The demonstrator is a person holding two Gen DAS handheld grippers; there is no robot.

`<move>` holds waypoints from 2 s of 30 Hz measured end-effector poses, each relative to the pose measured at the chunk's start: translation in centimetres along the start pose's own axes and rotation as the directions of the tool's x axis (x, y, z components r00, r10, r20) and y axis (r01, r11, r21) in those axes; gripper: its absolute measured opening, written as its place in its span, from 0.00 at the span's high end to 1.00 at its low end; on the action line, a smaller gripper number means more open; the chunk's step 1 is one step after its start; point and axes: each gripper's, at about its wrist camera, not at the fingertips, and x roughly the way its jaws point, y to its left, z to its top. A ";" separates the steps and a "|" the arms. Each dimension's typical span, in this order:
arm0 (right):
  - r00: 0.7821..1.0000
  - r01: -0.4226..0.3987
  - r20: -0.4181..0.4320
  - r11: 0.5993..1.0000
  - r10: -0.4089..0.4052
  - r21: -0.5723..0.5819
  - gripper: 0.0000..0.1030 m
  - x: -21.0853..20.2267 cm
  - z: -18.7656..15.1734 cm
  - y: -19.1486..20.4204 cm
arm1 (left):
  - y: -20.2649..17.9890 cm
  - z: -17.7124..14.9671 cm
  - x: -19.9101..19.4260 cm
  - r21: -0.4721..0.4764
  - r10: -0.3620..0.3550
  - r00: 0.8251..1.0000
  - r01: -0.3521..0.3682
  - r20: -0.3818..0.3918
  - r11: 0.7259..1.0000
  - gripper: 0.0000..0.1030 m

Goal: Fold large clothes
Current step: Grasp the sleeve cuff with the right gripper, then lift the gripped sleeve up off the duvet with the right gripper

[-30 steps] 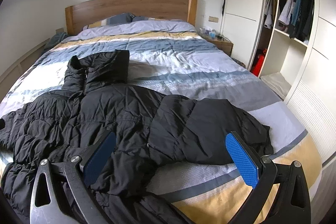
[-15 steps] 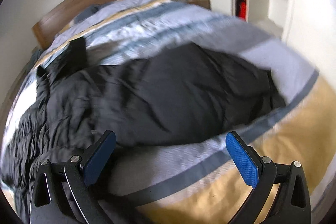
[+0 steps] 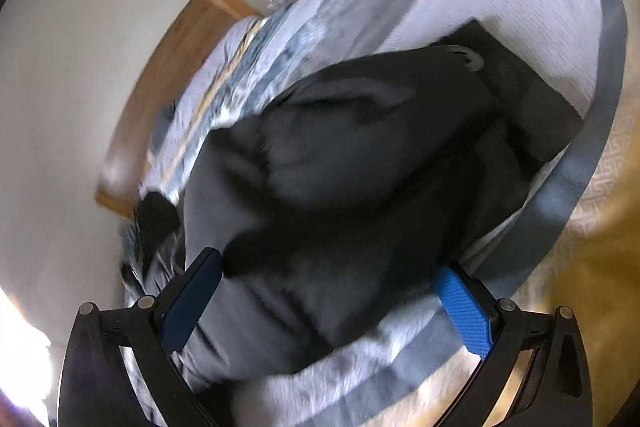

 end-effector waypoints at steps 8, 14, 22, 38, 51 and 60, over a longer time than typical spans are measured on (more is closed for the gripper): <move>0.998 -0.064 0.034 0.991 0.060 0.120 0.33 1.0 2.2 -1.8 | -1.3 -1.0 0.3 0.044 0.055 0.998 -0.055 -0.002 0.998 0.17; 0.999 -0.022 0.036 0.995 0.019 0.096 0.37 1.8 2.4 -1.2 | -1.9 -1.7 0.4 0.062 0.048 0.999 -0.049 0.013 0.997 0.17; 0.999 -0.006 0.053 0.996 0.001 0.090 0.41 1.1 1.4 -1.2 | -3.3 -2.7 1.2 0.075 -0.056 0.998 0.058 -0.018 0.996 0.17; 0.999 0.030 0.044 0.999 -0.032 0.026 0.65 2.5 2.3 0.2 | -8.0 -4.0 -0.3 0.106 -0.285 0.957 0.289 -0.053 0.951 0.17; 0.998 -0.006 0.056 0.999 0.008 -0.038 0.82 1.8 2.6 1.8 | -8.1 -3.9 -0.5 0.109 -0.280 0.959 0.284 -0.053 0.952 0.17; 0.997 -0.040 0.069 0.995 0.046 -0.094 0.83 0.6 3.1 3.9 | -8.0 -3.7 -0.8 0.108 -0.286 0.957 0.290 -0.051 0.951 0.17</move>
